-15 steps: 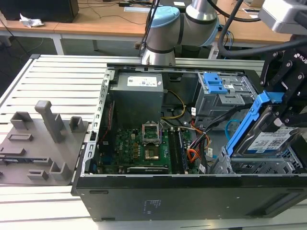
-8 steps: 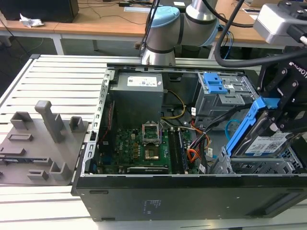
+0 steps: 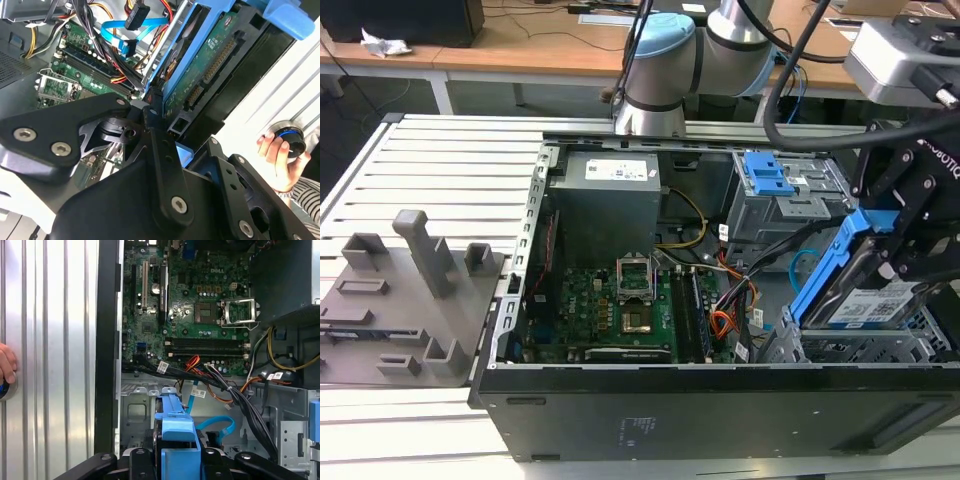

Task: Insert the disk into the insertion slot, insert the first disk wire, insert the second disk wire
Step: 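Insert the disk into the insertion slot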

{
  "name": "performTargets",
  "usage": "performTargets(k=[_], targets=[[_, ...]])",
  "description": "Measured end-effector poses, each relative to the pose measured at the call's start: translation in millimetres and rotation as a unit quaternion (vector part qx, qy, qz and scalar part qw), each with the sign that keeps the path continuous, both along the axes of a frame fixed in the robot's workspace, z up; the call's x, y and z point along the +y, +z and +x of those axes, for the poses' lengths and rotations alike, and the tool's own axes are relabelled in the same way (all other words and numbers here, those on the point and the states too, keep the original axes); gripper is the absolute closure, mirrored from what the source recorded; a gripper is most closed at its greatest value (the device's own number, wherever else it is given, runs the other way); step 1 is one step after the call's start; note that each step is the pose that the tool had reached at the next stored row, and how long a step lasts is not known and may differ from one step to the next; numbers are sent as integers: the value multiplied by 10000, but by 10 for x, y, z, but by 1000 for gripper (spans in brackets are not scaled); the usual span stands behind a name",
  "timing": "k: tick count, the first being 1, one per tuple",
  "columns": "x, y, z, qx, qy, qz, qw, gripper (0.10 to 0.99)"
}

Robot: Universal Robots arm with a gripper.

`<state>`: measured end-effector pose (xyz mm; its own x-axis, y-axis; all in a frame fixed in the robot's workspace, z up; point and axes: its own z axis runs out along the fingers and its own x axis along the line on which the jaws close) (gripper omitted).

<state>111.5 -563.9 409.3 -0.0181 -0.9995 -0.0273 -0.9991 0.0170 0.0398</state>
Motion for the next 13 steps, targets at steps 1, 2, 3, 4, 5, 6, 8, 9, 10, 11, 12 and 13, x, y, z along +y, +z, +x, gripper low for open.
performTargets(k=[1,2,3,4,5,6,8,9,10,11,12,13], targets=[[0,-9,0,0,0,0,10000,722],[0,-15,0,0,0,-1,10000,722],[0,-24,0,0,0,-1,10000,722],[0,-31,0,0,0,-1,10000,722],[0,-37,0,0,0,-1,10000,722],[0,-52,0,0,0,0,10000,722],[0,-78,0,0,0,0,10000,722],[0,-104,0,0,0,0,10000,722],[0,-132,0,0,0,0,10000,722],[0,-149,0,0,0,0,10000,722],[0,-161,0,0,0,-1,10000,722],[0,-173,0,0,0,-1,10000,722]])
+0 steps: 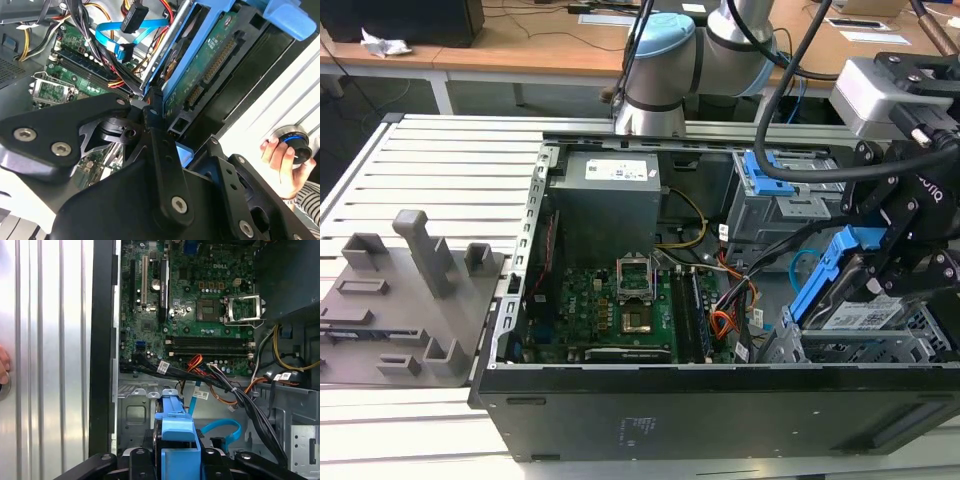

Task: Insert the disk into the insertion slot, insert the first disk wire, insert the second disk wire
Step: 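Insert the disk into the insertion slot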

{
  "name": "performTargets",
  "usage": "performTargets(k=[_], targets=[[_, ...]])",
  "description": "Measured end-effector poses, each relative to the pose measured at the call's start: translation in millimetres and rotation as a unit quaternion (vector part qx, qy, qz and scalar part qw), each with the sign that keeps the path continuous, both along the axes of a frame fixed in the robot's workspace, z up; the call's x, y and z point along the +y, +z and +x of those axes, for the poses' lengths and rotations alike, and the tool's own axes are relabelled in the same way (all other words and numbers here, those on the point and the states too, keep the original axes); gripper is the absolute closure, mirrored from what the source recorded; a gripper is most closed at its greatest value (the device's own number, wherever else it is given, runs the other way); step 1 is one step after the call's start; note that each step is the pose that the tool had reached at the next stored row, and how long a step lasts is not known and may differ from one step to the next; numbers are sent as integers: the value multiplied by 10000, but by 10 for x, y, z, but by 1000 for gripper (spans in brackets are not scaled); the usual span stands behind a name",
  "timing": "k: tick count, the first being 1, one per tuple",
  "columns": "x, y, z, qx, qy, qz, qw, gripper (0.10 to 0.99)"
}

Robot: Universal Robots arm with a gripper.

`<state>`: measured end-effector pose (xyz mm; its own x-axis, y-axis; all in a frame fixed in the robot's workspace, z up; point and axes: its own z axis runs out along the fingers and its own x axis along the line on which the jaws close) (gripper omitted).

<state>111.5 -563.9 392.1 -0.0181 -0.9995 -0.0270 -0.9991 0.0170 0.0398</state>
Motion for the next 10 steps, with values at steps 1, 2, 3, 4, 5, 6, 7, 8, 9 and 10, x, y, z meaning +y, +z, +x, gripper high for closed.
performTargets(k=[1,2,3,4,5,6,7,8,9,10], targets=[[0,0,0,0,0,0,10000,722],[0,-1,0,0,0,0,10000,722],[-1,-1,0,0,0,-3,10000,722],[0,-1,0,0,0,-1,10000,710],[0,-2,0,0,0,0,10000,647],[0,-3,0,0,0,0,10000,647],[0,-4,0,0,0,1,10000,647],[0,-4,0,0,0,1,10000,647],[0,-3,0,0,0,0,10000,647],[0,-4,0,0,0,0,10000,647]])
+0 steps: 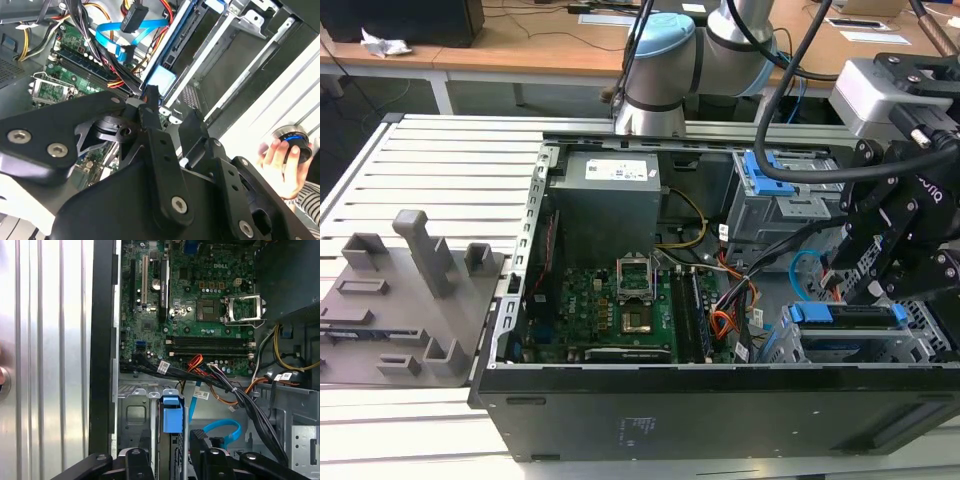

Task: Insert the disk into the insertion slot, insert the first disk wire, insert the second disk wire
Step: 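Insert the disk into the insertion slot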

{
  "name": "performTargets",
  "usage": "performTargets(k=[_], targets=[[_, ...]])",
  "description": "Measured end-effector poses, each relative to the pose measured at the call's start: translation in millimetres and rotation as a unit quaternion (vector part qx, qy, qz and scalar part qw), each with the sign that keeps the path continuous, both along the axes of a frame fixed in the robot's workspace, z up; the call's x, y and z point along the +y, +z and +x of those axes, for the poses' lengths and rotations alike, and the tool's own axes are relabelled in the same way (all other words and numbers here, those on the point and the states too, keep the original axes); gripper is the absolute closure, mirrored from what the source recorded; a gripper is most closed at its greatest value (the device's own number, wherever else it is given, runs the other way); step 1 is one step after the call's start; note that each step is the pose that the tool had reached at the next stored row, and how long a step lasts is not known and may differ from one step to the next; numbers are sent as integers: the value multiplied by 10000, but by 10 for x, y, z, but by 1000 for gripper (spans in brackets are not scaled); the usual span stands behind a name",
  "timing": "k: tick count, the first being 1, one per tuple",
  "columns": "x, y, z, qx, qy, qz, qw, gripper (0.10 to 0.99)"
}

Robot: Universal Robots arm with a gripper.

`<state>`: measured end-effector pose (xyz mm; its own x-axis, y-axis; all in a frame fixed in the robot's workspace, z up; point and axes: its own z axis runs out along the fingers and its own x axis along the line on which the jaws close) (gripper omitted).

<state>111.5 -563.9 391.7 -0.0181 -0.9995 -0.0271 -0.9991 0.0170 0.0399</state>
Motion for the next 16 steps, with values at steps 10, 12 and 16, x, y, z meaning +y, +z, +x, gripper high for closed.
performTargets(k=[10,12,16], targets=[[0,-3,0,0,0,0,10000,980],[0,-4,0,0,0,0,10000,980],[0,-5,0,0,0,0,10000,980]])
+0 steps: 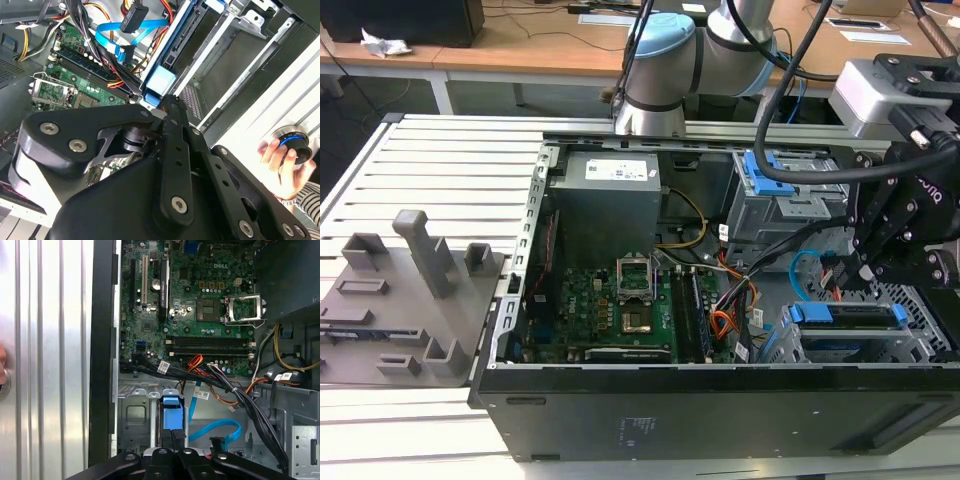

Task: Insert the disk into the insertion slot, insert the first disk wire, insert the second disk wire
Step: 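Insert the disk into the insertion slot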

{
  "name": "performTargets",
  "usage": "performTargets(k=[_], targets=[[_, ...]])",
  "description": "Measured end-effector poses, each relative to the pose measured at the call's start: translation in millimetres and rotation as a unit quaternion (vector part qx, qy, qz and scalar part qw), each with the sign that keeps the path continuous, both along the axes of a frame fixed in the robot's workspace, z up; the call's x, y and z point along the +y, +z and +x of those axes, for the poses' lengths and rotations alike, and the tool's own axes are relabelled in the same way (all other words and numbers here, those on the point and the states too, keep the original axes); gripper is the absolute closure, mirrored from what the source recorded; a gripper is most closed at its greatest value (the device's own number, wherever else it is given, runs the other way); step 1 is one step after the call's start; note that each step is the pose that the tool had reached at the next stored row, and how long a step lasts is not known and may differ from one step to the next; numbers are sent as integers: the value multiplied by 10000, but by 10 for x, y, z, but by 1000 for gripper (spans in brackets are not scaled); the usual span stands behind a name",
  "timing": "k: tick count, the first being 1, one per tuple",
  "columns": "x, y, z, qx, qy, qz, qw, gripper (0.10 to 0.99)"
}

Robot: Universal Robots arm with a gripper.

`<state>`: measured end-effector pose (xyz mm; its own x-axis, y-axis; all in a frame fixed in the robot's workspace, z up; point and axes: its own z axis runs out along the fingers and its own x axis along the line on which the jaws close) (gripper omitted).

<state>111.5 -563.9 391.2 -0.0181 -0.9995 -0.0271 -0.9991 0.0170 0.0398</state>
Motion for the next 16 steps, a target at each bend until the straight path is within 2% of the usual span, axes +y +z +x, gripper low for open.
performTargets(k=[2,4,7,16], targets=[[0,-2,6,0,0,1,10000,980],[6,-1,68,6,0,0,10000,980],[8,-3,97,13,0,1,10000,980],[8,-88,99,21,0,0,10000,980]])
